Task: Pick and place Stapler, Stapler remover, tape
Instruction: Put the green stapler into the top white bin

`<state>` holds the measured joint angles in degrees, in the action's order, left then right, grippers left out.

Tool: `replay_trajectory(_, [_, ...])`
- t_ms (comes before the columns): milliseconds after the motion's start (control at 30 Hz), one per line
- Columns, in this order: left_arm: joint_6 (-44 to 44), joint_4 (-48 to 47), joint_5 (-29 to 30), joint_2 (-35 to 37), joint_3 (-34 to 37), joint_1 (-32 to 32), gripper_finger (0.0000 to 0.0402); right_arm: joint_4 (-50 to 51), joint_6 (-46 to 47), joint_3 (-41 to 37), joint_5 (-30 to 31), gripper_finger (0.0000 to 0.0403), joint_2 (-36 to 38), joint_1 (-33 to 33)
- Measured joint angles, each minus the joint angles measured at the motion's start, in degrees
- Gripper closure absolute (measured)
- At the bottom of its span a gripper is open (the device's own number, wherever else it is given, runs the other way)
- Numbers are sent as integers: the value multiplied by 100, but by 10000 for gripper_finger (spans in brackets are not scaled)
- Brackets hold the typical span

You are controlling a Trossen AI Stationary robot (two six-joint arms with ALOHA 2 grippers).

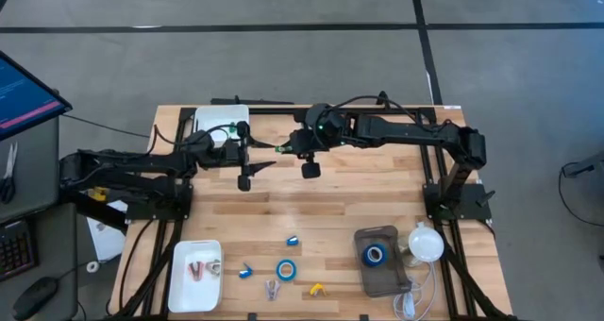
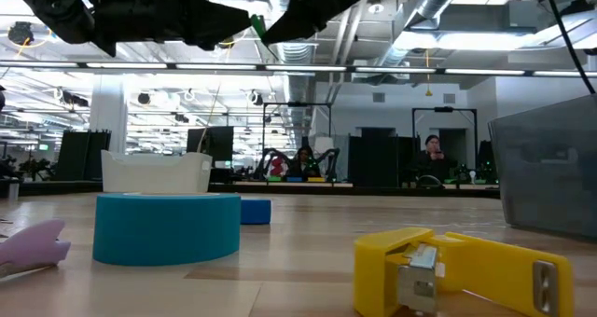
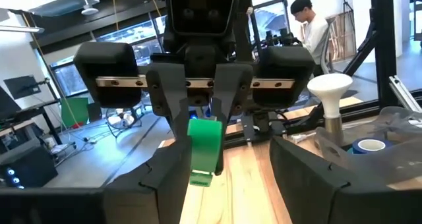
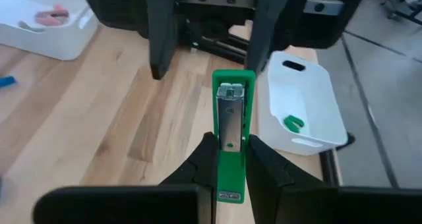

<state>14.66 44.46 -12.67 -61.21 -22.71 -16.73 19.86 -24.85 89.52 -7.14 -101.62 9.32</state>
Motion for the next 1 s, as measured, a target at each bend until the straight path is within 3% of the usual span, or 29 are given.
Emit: replay_trajectory(1000, [-149,347,17,-52,-2,280,211,-352,-58,4,-52,364,-94,-203])
